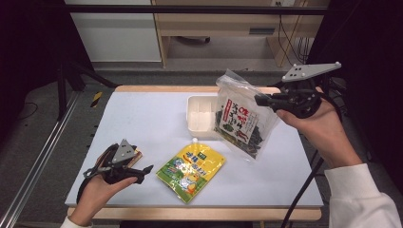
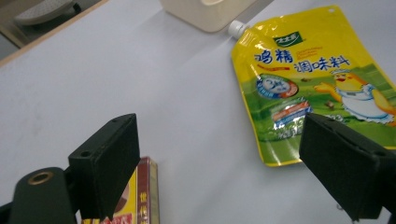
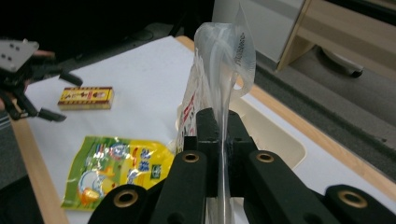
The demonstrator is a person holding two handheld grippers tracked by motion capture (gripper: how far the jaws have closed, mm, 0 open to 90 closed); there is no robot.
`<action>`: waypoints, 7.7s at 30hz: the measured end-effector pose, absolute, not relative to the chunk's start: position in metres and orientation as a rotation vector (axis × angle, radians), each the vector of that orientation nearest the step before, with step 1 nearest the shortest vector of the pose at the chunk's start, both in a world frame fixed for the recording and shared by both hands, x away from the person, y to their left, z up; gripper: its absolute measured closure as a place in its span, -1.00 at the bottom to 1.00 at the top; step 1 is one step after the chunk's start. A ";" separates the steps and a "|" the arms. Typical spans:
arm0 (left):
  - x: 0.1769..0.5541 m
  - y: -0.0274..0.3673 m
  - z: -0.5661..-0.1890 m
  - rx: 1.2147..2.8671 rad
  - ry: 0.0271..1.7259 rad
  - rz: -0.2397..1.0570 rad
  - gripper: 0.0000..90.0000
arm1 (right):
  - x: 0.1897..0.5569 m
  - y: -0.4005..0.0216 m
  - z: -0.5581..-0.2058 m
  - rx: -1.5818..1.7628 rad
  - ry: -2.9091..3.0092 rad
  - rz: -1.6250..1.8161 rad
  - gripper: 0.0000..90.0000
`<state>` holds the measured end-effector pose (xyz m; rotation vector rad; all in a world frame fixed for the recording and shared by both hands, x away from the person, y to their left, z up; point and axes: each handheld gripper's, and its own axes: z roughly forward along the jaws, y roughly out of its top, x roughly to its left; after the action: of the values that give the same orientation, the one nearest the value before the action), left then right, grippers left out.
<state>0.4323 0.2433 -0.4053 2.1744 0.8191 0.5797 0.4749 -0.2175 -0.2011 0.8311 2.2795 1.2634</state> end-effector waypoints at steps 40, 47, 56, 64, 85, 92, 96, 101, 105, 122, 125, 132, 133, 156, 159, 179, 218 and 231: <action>0.429 0.279 -0.438 2.090 0.959 0.590 -0.74 | 0.602 -0.212 -0.225 1.021 2.073 1.393 0.97; 0.429 0.283 -0.436 2.056 0.983 0.603 -0.71 | 0.607 -0.217 -0.236 1.032 2.078 1.383 0.97; 0.430 0.289 -0.434 2.016 1.012 0.595 -0.71 | 0.611 -0.233 -0.252 1.077 2.034 1.426 0.97; 0.430 0.289 -0.434 2.015 1.017 0.597 -0.71 | 0.607 -0.240 -0.252 1.080 2.010 1.425 0.97; 0.430 0.290 -0.434 2.011 1.021 0.590 -0.71 | 0.609 -0.231 -0.272 1.109 2.069 1.345 0.96; 0.430 0.290 -0.434 2.012 1.018 0.591 -0.71 | 0.613 -0.228 -0.286 1.143 2.082 1.354 0.96; 0.430 0.290 -0.434 2.009 1.022 0.588 -0.71 | 0.613 -0.229 -0.290 1.153 2.086 1.361 0.95; 0.430 0.289 -0.435 2.019 1.016 0.590 -0.71 | 0.612 -0.230 -0.294 1.152 2.088 1.372 0.94; 0.430 0.289 -0.435 2.021 1.017 0.589 -0.71 | 0.611 -0.232 -0.298 1.159 2.081 1.379 0.93; 0.430 0.290 -0.435 2.021 1.019 0.593 -0.71 | 0.602 -0.234 -0.303 1.152 2.049 1.465 0.63; 0.431 0.290 -0.436 2.021 1.022 0.590 -0.71 | 0.597 -0.235 -0.302 1.145 2.034 1.497 0.40; 0.432 0.289 -0.437 2.021 1.021 0.597 -0.71 | 0.574 -0.236 -0.293 1.106 1.972 1.493 -0.29; 0.432 0.289 -0.436 2.020 1.021 0.600 -0.71 | 0.568 -0.237 -0.291 1.095 1.966 1.487 -0.36; 0.433 0.283 -0.439 1.928 1.037 0.566 -0.80 | 0.451 -0.201 -0.372 1.117 1.940 1.360 -0.61; 0.433 0.282 -0.439 1.918 1.033 0.569 -0.82 | 0.449 -0.190 -0.381 1.121 1.960 1.351 -0.45; 0.429 0.270 -0.440 1.903 1.034 0.550 -0.83 | 0.453 -0.130 -0.435 1.238 2.154 1.191 0.10; 0.427 0.258 -0.442 1.959 0.979 0.516 -0.79 | 0.483 -0.126 -0.469 1.424 2.275 1.092 0.15; 0.428 0.258 -0.442 1.964 0.980 0.517 -0.78 | 0.473 -0.124 -0.451 1.407 2.195 1.220 0.34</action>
<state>0.4277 0.2579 -0.4421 1.9636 0.9796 0.5169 0.4728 -0.1237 -0.4510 1.4075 2.1948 1.2201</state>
